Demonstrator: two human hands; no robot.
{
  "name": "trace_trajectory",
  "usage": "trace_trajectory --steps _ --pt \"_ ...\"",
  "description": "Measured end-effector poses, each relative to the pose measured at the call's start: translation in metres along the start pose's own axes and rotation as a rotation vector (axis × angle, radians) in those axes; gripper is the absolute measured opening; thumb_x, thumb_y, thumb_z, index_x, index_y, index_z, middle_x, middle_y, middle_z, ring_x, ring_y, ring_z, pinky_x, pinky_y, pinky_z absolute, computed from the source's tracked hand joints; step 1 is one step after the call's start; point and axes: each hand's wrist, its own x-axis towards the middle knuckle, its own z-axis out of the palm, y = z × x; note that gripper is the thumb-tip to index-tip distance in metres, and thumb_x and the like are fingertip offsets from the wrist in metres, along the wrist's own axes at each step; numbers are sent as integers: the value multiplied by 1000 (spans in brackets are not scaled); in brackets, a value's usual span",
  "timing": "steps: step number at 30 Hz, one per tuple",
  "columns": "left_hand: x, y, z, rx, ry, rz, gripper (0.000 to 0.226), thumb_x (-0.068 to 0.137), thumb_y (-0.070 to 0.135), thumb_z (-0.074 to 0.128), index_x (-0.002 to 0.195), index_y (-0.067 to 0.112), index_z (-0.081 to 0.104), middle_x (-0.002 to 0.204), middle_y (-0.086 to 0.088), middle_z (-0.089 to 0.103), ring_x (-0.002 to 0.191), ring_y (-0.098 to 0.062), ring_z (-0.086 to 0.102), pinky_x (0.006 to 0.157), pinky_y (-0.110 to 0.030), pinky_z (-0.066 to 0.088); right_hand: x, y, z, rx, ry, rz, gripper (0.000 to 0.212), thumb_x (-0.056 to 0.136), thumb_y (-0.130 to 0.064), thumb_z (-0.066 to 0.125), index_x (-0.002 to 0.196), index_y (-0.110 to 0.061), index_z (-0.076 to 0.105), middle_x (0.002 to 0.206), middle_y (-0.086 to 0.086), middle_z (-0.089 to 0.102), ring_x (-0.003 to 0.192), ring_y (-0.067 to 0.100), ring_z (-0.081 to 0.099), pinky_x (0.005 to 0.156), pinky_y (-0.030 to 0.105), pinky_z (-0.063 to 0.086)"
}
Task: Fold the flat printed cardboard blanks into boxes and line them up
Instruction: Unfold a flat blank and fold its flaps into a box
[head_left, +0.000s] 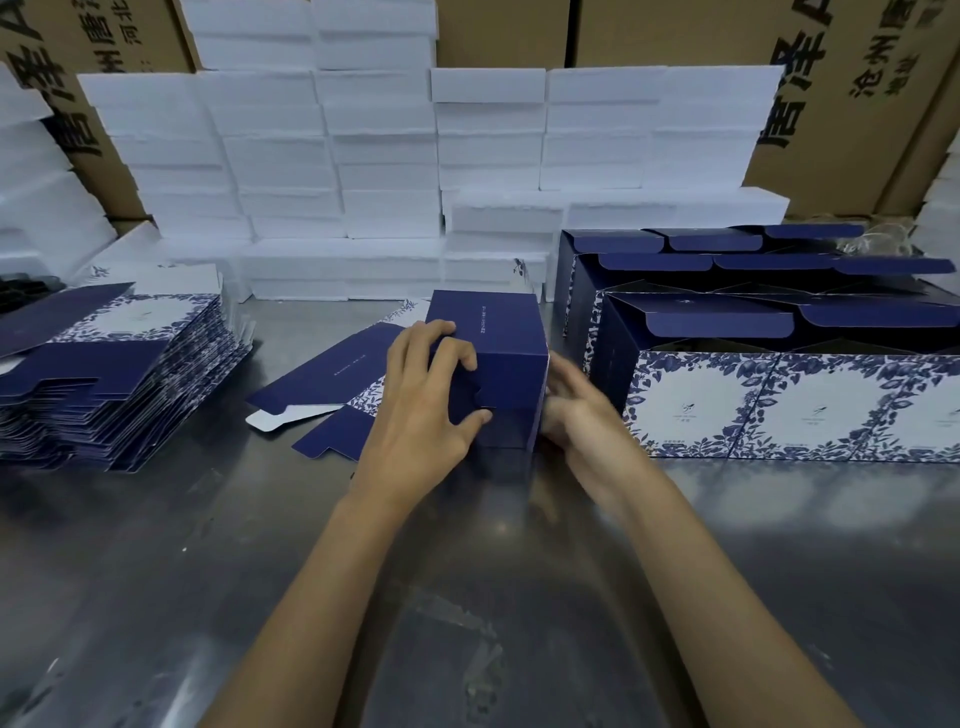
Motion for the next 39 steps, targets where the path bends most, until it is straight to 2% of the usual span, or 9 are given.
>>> trace_trajectory --steps 5,8,12,20,26,29,32,34,39 --pt "0 5 2 -295 54 -214 92 71 18 89 137 43 30 148 13 23 141 -11 30 108 -26 41 1 12 -2 -141 -62 -25 78 75 -5 74 144 -32 47 126 -9 70 114 5 67 95 23 52" --pt "0 -3 -5 -415 -116 -389 115 74 16 87 151 51 9 155 12 26 142 -13 35 105 -30 47 3 19 1 -193 49 -36 76 84 -15 82 147 -33 43 127 -14 69 108 -2 67 87 17 55" --pt "-2 -9 -5 -480 -266 -456 110 77 -2 79 152 44 15 132 16 56 113 1 59 72 -10 53 4 26 8 -263 182 -123 61 88 -19 78 142 -28 50 117 -17 69 96 -11 67 73 8 52" --pt "1 4 -8 -624 -236 -536 91 81 -6 65 144 48 28 119 18 62 100 8 61 69 -10 51 0 26 17 -391 378 -208 41 88 -29 77 125 -33 60 106 -18 72 101 2 68 93 36 57" --pt "3 8 -11 -719 -259 -553 92 82 -9 62 149 44 28 128 8 58 98 6 63 67 -10 50 0 27 17 -426 417 -252 40 88 -32 77 124 -32 60 103 -21 71 94 -7 66 86 26 56" --pt "5 12 -14 -762 -256 -571 87 81 8 69 148 49 30 137 8 55 121 -8 57 82 -17 52 -1 24 15 -332 333 -214 44 84 -33 81 123 -31 62 105 -19 73 97 -7 67 87 24 56" --pt "10 19 -24 -907 -195 -684 61 78 49 71 135 54 49 137 18 57 126 -4 55 102 -35 48 -1 17 15 -142 234 -128 63 72 -67 78 123 -35 63 113 -20 74 106 -2 68 95 28 55" --pt "13 21 -28 -1065 -125 -737 40 84 56 66 123 45 65 121 21 68 110 3 64 94 -36 51 1 12 15 -90 250 -62 74 66 -85 66 125 -39 63 122 -20 70 116 4 65 105 38 51" --pt "20 10 -30 -1098 261 -773 37 75 45 72 108 31 63 118 10 68 113 -8 62 107 -37 44 7 5 3 17 186 -31 35 79 -40 66 114 -43 69 123 -18 71 122 9 62 94 33 47"
